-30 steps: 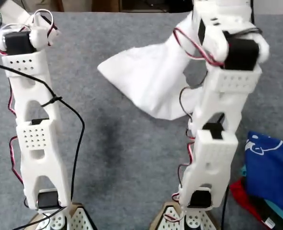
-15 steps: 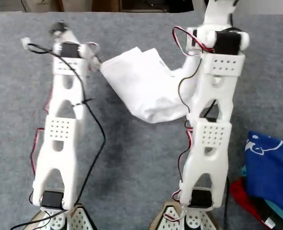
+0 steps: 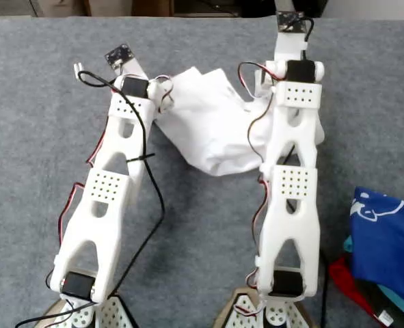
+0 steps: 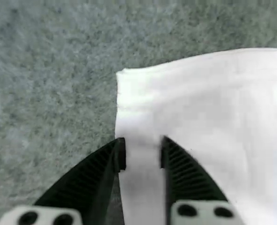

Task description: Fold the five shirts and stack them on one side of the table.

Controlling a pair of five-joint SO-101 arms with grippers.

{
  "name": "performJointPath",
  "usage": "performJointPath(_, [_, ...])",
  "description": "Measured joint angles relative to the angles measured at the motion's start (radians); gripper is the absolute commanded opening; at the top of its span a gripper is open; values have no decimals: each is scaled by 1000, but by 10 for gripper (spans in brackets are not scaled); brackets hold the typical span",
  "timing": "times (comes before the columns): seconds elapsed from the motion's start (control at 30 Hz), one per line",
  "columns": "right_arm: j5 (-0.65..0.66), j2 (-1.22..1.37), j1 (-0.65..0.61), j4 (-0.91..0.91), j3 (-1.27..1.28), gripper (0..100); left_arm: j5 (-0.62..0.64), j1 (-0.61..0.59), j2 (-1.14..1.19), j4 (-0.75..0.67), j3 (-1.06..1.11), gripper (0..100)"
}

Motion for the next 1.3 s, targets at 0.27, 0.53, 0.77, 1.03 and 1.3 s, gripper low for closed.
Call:
performJointPath(0.27, [9,-2,0,29,0,5,0,-15,3,163,-32,19])
performJointPath(0.53, [175,-118,-41,152,5,5,-71,-57,-6,210,-18,19])
performJointPath(0.77, [218,-138,-41,152,60,5,-180,-115,-193,210,310,19])
performJointPath(1.03, [218,-140,-52,153,68,5,-245,-166,-572,210,921,20])
performJointPath(1.3, [218,-140,-66,153,71,5,-196,-180,-830,210,1237,85])
